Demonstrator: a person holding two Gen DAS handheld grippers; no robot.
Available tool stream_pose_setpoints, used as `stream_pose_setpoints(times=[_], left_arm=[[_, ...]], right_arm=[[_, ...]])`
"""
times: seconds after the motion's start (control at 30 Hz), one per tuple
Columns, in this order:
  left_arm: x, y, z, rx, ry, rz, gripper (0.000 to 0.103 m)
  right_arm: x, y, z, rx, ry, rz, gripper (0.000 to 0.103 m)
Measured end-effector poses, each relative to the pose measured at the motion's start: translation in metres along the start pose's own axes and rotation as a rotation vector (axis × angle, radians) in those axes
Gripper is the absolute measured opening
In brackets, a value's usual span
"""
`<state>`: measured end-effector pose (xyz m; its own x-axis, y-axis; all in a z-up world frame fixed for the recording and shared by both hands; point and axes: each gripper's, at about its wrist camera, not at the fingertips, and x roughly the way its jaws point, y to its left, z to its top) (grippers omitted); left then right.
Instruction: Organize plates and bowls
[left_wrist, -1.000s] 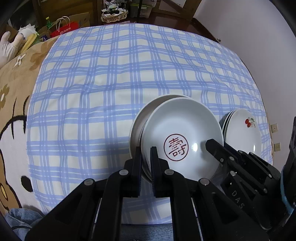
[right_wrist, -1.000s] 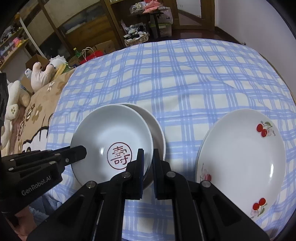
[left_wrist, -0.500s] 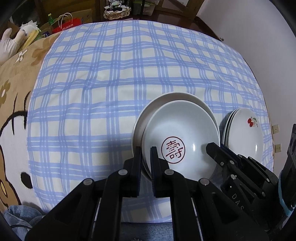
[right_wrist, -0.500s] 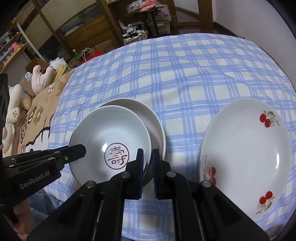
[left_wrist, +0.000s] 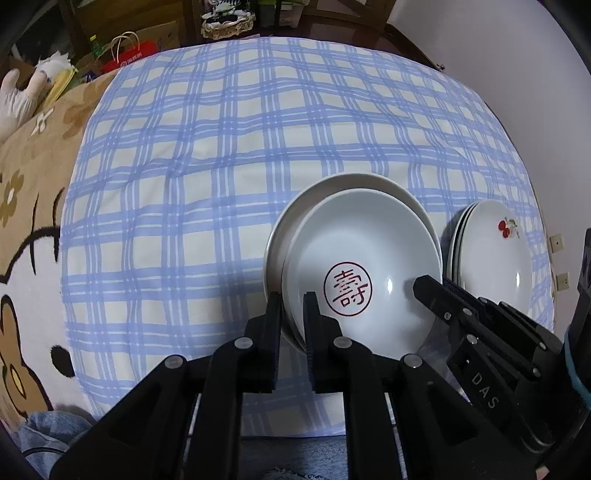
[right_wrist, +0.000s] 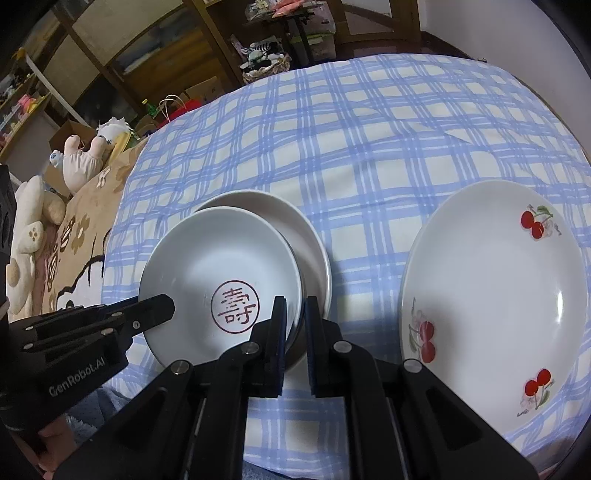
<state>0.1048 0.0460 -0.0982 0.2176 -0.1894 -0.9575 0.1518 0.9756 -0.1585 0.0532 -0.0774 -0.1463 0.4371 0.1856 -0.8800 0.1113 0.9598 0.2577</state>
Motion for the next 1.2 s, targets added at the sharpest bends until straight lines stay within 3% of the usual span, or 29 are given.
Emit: stream_pose_setpoints(times=[0.33, 0.6, 0.7, 0.83, 0.93, 1.1, 1.2], left_arm=[[0.003, 0.003, 0.002, 0.01, 0.002, -0.013, 0.014], [0.001, 0.007, 0.009, 0.031, 0.01, -0.039, 0.015], [-0.009, 0.011, 0.01, 0.014, -0.046, 0.022, 0.026], [-0.02, 0.015, 0.011, 0.014, -0.09, 0.016, 0.033], [-0.024, 0.021, 0.011, 0.001, -0.096, 0.024, 0.047], [-0.031, 0.031, 0.015, -0.027, -0.132, 0.048, 0.054], [-0.029, 0.034, 0.019, -0.03, -0.125, 0.081, 0.057]], right_arm=[[0.002, -0.001, 0.0, 0.028, 0.003, 0.015, 0.01], [0.001, 0.003, 0.002, -0.026, 0.021, -0.005, 0.011], [0.001, 0.002, 0.002, -0.016, 0.023, -0.002, 0.011], [0.0, 0.003, 0.003, -0.013, 0.024, -0.008, 0.011], [-0.002, 0.002, 0.004, -0.013, 0.018, -0.008, 0.011], [-0.009, -0.006, 0.009, 0.03, 0.007, 0.009, 0.011], [-0.014, -0.008, 0.012, 0.034, 0.0, -0.008, 0.024]])
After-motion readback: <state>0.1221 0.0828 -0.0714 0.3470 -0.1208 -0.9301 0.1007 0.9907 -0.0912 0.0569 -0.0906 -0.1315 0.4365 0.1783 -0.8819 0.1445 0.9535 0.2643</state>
